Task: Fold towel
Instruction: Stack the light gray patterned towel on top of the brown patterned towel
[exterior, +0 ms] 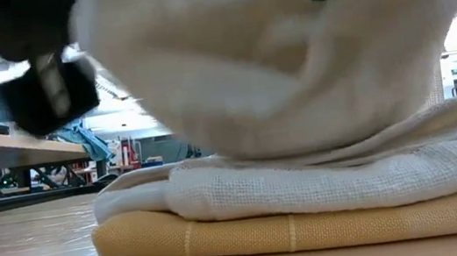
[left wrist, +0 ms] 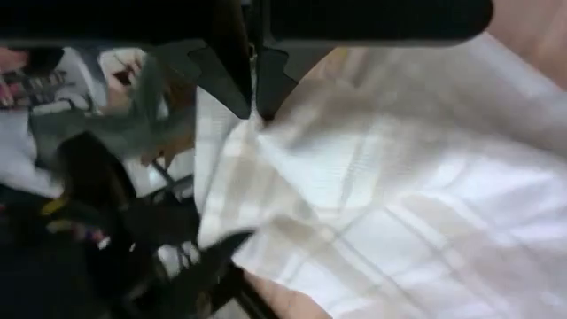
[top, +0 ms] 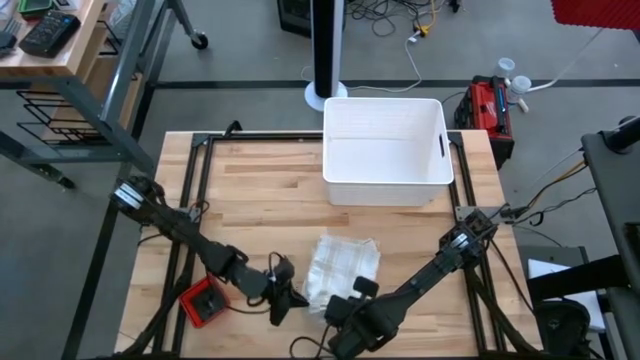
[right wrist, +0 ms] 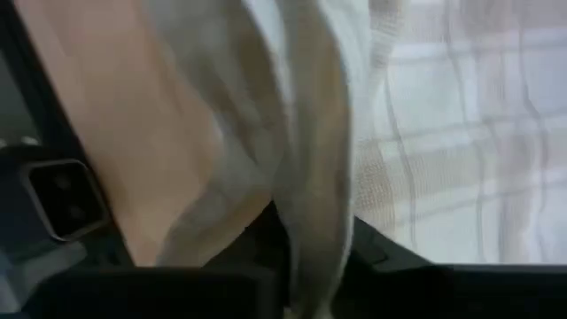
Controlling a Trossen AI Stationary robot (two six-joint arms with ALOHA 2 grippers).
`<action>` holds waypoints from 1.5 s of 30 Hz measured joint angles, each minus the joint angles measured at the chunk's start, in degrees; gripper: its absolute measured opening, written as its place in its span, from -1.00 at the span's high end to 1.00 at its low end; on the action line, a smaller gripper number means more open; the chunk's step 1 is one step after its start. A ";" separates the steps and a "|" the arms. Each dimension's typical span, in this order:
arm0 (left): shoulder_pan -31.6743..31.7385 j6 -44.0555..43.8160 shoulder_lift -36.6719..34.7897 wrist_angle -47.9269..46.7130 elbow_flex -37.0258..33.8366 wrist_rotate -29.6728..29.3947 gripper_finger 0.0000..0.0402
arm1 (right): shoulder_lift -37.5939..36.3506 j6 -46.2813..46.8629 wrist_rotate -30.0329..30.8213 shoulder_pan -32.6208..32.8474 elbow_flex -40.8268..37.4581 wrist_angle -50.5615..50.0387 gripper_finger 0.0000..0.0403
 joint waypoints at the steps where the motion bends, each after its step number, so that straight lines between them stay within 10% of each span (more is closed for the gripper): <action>1: -0.61 -0.46 1.48 0.12 0.77 -0.01 1.00 | 0.01 -0.01 0.01 -0.01 -0.31 1.40 0.75; 9: -3.80 -6.89 12.62 0.56 6.29 -0.86 0.87 | 2.97 0.94 -6.16 0.24 -0.82 4.56 0.05; 17: -3.98 0.02 11.92 0.72 8.23 -3.60 0.65 | 3.63 5.43 -7.10 4.14 -0.82 3.94 -0.13; 30: -4.13 1.49 11.65 0.73 8.14 -3.76 0.62 | 8.60 11.54 2.26 5.83 -1.30 3.75 0.10; 39: -4.35 3.39 11.65 0.33 8.14 -3.72 0.62 | 6.62 11.02 1.71 5.90 -1.30 -4.34 0.91; 45: -3.60 6.18 11.65 -1.06 8.14 -6.21 0.62 | 4.53 9.58 0.74 5.63 -1.30 -11.27 0.95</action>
